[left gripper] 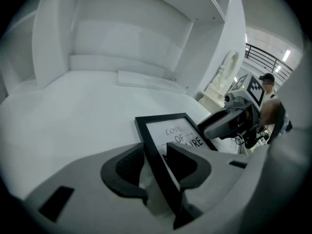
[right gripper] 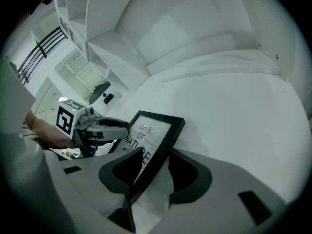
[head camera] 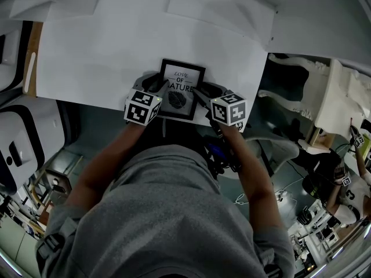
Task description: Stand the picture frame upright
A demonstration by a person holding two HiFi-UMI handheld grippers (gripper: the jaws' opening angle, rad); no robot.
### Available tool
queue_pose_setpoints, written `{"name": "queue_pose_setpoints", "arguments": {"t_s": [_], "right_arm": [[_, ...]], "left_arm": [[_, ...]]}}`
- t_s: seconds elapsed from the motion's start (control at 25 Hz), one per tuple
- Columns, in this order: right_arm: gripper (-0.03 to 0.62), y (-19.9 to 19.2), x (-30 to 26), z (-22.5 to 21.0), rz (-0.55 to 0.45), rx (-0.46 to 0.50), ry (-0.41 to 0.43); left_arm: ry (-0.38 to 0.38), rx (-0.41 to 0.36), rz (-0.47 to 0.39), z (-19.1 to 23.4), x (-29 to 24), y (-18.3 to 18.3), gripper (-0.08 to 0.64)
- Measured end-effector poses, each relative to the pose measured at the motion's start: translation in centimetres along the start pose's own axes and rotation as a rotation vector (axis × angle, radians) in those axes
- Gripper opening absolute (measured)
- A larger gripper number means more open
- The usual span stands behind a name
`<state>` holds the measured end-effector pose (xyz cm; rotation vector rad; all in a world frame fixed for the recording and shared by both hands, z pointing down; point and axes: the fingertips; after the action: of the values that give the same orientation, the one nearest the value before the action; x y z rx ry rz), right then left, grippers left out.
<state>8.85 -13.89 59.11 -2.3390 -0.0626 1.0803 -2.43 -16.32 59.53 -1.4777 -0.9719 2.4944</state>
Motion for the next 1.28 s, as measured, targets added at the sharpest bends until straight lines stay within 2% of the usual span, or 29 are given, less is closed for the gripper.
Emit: {"name": "queue_pose_setpoints", "arguments": {"t_s": [0.12,0.36,0.6,0.8,1.0,1.12,1.28], "right_arm": [[0.178,0.1,0.0,0.0,-0.012,-0.015,0.002],[0.178,1.1,0.3,0.0,-0.087,-0.11,0.031],[0.169,2.9,1.5,0.4,-0.193,-0.184,0.105],[0.155,4.0,2.7,0.9,-0.283,-0.289,0.219],[0.153,4.4,2.8,1.8,-0.323,-0.45,0.363],[0.153,4.7,3.1,2.5,-0.359,-0.564,0.462],[0.132,5.7,3.6,3.8,-0.409,-0.642,0.604]], "left_arm": [[-0.006,0.052,-0.013,0.3,0.1,0.2,0.129],[-0.004,0.09,-0.022,0.5,0.2,0.2,0.127],[-0.027,0.139,-0.014,0.9,0.2,0.2,0.127],[-0.031,0.175,-0.022,1.1,0.4,0.3,0.127],[-0.018,0.19,-0.033,1.7,0.7,0.4,0.126],[-0.019,0.191,-0.039,2.0,0.9,0.2,0.123],[-0.035,0.221,-0.059,2.5,1.4,0.3,0.117]]}}
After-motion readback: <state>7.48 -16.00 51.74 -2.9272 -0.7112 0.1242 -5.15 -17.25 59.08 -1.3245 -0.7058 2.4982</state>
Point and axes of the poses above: the fingertips, and each gripper's own axes: x backward along the fingers, z to its left, y out of its top, and after that the axes turned 5 degrees about x, right-handed
